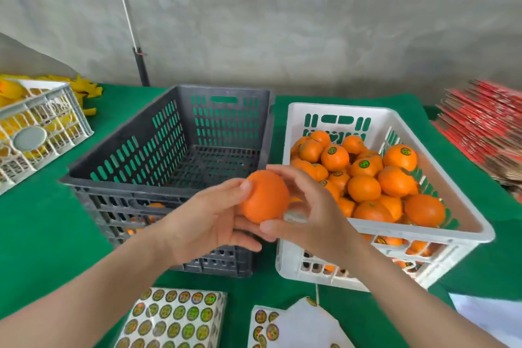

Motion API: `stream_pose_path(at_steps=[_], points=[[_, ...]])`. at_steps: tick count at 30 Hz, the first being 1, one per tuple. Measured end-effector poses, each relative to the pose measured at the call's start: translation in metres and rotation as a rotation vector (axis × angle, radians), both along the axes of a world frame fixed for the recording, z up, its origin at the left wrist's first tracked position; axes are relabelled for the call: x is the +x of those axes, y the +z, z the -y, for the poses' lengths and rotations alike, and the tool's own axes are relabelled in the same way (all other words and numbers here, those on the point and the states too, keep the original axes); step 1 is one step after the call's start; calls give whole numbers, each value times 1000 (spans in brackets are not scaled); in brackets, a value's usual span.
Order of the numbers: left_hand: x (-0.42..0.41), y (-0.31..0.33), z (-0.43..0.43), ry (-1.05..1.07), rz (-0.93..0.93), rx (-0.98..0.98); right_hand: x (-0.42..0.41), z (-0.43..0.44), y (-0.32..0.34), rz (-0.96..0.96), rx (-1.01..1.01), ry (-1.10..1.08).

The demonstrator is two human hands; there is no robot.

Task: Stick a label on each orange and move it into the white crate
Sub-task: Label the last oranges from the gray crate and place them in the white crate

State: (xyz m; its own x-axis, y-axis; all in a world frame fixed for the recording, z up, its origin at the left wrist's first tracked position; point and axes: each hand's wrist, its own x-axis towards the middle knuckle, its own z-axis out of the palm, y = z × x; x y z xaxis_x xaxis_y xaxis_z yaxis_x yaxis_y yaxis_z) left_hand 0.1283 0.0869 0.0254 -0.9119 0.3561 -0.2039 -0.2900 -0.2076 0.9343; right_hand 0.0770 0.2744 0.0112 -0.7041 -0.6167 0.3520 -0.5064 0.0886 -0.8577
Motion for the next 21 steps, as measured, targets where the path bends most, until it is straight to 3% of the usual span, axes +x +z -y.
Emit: stream_pose_path(at_steps=[5, 10, 14, 18, 21], points=[[12, -28, -33, 23, 32, -229, -13, -39, 0, 101, 351, 226], [22, -68, -61, 26, 23, -426, -8, -48, -43, 295, 448, 214], [30, -107, -56, 238, 241, -67, -1, -53, -96, 466, 492, 136], [39, -139, -47, 432, 397, 108, 9, -46, -154, 131, 1020, 211], [44, -150, -41, 471, 422, 147, 15, -36, -171, -71, 1151, 271]])
